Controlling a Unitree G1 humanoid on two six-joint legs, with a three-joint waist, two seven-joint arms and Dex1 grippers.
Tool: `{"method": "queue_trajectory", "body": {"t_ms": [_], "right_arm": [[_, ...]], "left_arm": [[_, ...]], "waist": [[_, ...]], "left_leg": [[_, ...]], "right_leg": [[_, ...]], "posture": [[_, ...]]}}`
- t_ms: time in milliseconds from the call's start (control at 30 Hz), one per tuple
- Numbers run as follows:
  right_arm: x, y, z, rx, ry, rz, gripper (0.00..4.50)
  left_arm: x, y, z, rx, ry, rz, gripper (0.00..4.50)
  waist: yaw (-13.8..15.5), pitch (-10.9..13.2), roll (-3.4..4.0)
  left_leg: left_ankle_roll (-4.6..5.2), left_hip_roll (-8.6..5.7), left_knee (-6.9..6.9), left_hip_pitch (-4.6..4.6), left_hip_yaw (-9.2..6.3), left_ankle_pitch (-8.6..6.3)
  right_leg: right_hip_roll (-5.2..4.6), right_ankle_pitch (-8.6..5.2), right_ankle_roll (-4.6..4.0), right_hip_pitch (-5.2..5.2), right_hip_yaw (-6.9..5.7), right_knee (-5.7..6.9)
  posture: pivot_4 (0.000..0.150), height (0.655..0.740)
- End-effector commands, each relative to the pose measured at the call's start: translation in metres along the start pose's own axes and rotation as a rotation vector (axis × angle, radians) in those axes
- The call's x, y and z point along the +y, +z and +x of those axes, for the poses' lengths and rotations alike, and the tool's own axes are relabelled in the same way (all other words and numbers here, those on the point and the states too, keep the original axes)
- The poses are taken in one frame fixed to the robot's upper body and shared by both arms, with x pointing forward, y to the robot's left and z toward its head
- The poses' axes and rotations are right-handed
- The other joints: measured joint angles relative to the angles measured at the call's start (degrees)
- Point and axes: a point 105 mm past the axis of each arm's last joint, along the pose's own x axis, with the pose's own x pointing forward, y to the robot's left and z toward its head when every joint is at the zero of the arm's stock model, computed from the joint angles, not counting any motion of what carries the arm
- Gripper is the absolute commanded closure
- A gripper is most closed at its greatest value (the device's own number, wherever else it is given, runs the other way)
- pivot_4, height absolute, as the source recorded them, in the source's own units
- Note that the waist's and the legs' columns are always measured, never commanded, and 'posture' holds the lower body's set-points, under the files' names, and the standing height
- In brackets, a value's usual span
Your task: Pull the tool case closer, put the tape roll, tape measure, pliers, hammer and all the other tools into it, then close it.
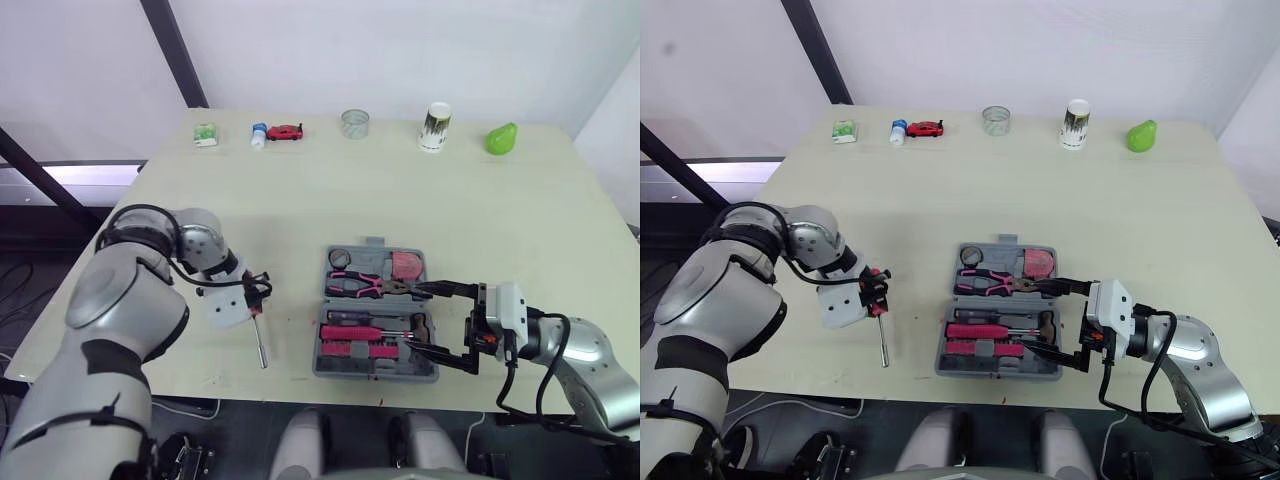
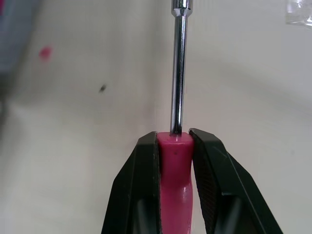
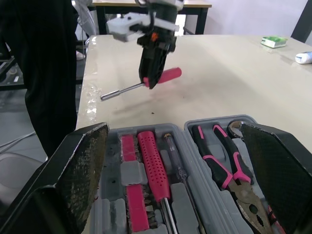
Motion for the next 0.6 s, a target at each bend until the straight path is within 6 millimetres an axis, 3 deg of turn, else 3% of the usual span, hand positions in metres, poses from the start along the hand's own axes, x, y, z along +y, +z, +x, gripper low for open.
{"method": "queue_trajectory", "body": {"t_ms": [33,433,600], "right_arm": [[-0.001,0.006,0.001,-0.024,0.001,-0.03,0.0],[-0.002,0.005,0.006,-0.037,0.03,-0.023,0.0],[-0.002,0.005,0.007,-0.04,0.037,-0.021,0.0]], "left_arm": [[-0.006,-0.003,-0.016,0.014,0.072,-0.07,4.03],[0.004,-0.013,-0.039,0.131,0.232,-0.044,4.03],[0.033,-0.032,-0.07,0.268,0.504,-0.211,4.03]], "waist": [[0.1,0.0,0.0],[0.1,0.0,-0.05],[0.0,0.0,-0.06]], "left_leg": [[0.0,0.0,0.0,0.0,0.0,0.0],[0.0,0.07,0.02,-0.01,0.05,0.0],[0.0,0.08,0.04,-0.03,0.04,0.0]], "right_leg": [[0.0,0.0,0.0,0.0,0.0,0.0],[-0.04,0.01,-0.02,-0.01,-0.27,0.03],[-0.05,0.01,-0.02,-0.02,-0.32,0.04]], "posture": [[0.15,0.74],[0.15,0.74],[0.15,0.74]]}}
